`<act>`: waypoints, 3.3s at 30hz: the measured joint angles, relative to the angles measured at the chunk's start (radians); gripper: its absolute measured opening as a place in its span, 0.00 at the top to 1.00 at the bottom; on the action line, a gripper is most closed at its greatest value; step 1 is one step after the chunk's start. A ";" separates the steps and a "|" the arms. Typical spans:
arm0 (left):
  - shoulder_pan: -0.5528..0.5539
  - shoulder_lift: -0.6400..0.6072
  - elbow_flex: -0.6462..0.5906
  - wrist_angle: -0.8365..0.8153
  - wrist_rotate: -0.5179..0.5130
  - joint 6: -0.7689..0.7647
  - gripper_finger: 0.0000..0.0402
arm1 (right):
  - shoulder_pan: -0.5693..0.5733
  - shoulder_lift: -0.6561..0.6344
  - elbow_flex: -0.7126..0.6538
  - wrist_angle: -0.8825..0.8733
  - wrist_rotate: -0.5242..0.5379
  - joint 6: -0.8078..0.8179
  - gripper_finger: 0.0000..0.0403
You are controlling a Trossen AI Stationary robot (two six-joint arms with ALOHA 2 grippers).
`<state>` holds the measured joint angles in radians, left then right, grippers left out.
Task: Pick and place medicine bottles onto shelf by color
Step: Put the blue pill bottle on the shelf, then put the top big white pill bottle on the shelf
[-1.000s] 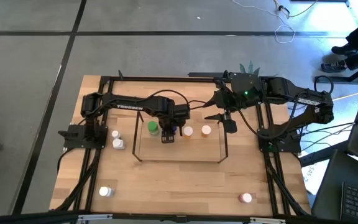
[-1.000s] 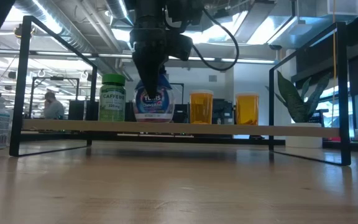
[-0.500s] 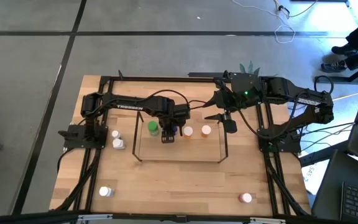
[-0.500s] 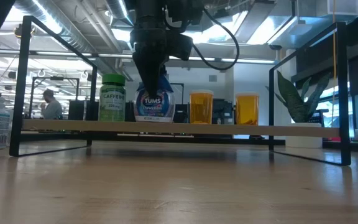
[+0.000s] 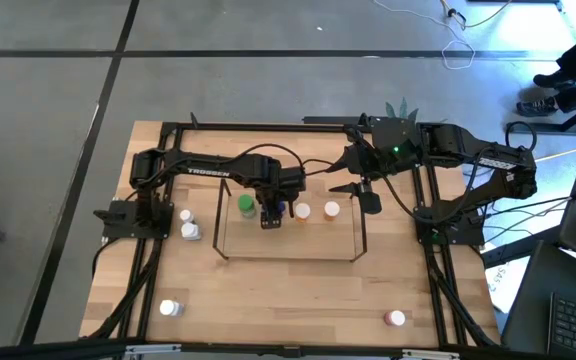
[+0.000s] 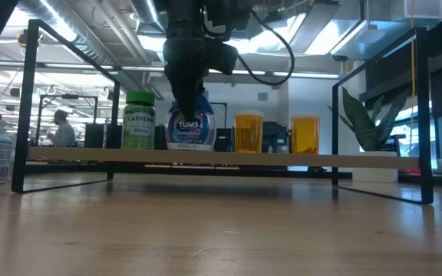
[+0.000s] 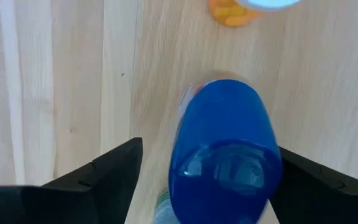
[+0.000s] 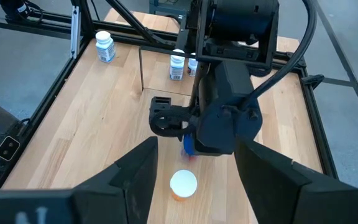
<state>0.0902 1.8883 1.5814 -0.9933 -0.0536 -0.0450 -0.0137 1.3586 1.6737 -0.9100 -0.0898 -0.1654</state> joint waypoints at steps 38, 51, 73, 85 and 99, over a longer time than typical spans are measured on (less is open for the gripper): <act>-0.083 -0.177 0.271 -0.477 -0.102 -0.166 0.25 | 0.000 0.000 0.000 0.004 0.000 0.000 0.47; -0.187 -0.517 -0.038 -0.576 -0.048 -0.406 0.25 | 0.000 0.000 0.000 0.010 0.000 0.000 0.47; -0.460 -0.857 -0.544 -0.414 -0.008 -0.715 0.25 | 0.000 0.000 0.000 0.016 0.000 0.000 0.47; -0.500 -0.856 -0.748 -0.243 -0.064 -0.630 0.25 | 0.000 0.000 0.000 0.017 0.000 0.000 0.47; -0.499 -0.857 -0.764 -0.185 -0.099 -0.559 0.25 | 0.000 0.000 0.000 0.018 0.000 0.000 0.47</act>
<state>-0.4091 1.0317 0.8169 -1.1779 -0.1524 -0.6043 -0.0138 1.3586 1.6733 -0.8925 -0.0898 -0.1655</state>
